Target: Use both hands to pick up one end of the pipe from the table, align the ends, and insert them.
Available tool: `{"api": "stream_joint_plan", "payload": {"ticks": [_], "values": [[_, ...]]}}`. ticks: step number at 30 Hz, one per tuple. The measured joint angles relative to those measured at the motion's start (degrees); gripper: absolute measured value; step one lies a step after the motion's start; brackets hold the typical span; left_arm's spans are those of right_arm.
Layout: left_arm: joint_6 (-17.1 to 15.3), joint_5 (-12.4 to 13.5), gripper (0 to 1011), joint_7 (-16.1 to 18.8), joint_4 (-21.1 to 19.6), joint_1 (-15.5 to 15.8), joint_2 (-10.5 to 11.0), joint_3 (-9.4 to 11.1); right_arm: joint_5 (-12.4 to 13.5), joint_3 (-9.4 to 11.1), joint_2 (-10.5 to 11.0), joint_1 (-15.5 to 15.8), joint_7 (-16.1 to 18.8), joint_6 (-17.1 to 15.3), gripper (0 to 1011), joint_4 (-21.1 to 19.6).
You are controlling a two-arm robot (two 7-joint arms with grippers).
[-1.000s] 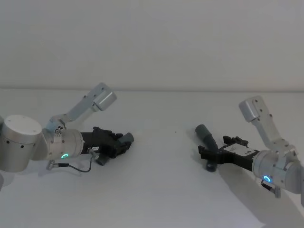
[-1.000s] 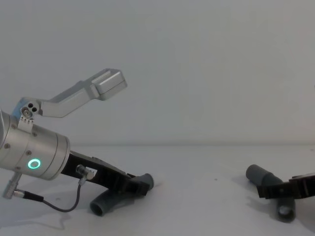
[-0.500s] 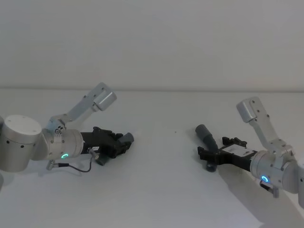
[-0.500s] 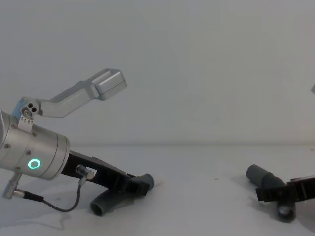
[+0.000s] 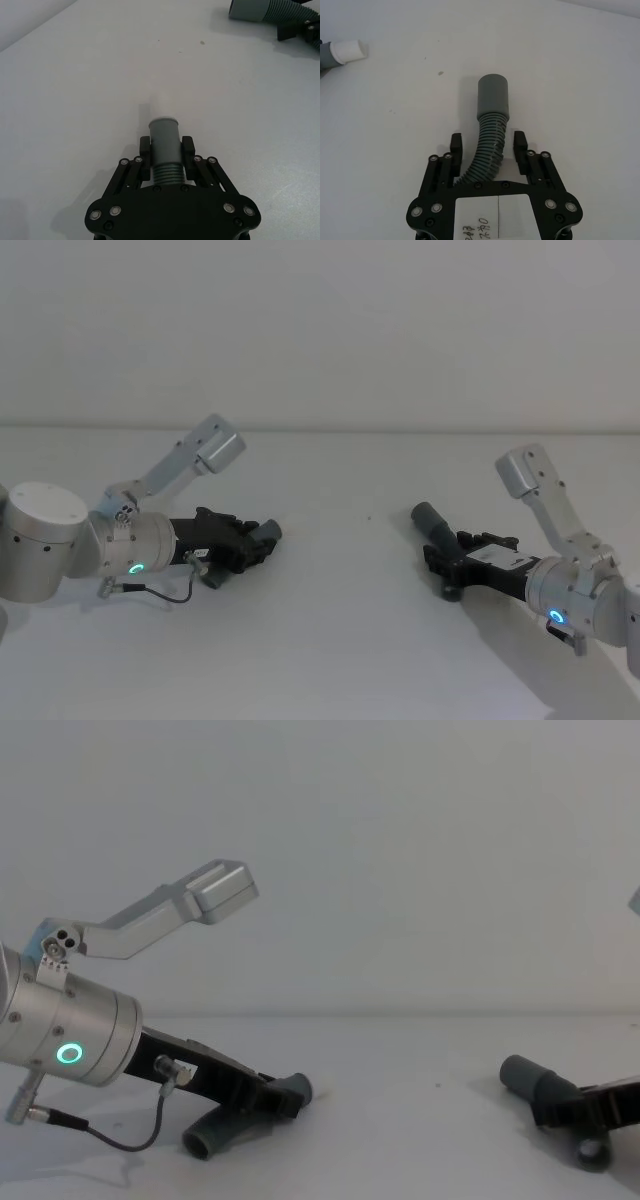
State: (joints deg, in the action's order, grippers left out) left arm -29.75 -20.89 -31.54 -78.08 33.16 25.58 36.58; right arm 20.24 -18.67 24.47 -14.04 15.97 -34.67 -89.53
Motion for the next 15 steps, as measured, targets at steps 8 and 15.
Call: {"api": "stream_joint_plan", "payload": {"ticks": [8, 15], "values": [[0.0, 0.0, 363, 0.0, 0.0, 0.0, 0.0, 0.0, -0.07, -0.06, 0.0, -0.05, 0.17, -0.07, 348, 0.05], [0.0, 0.0, 363, 0.0, 0.0, 0.0, 0.0, 0.0, -0.09, -0.09, 0.0, -0.06, 0.23, -0.09, 302, 0.08]]}}
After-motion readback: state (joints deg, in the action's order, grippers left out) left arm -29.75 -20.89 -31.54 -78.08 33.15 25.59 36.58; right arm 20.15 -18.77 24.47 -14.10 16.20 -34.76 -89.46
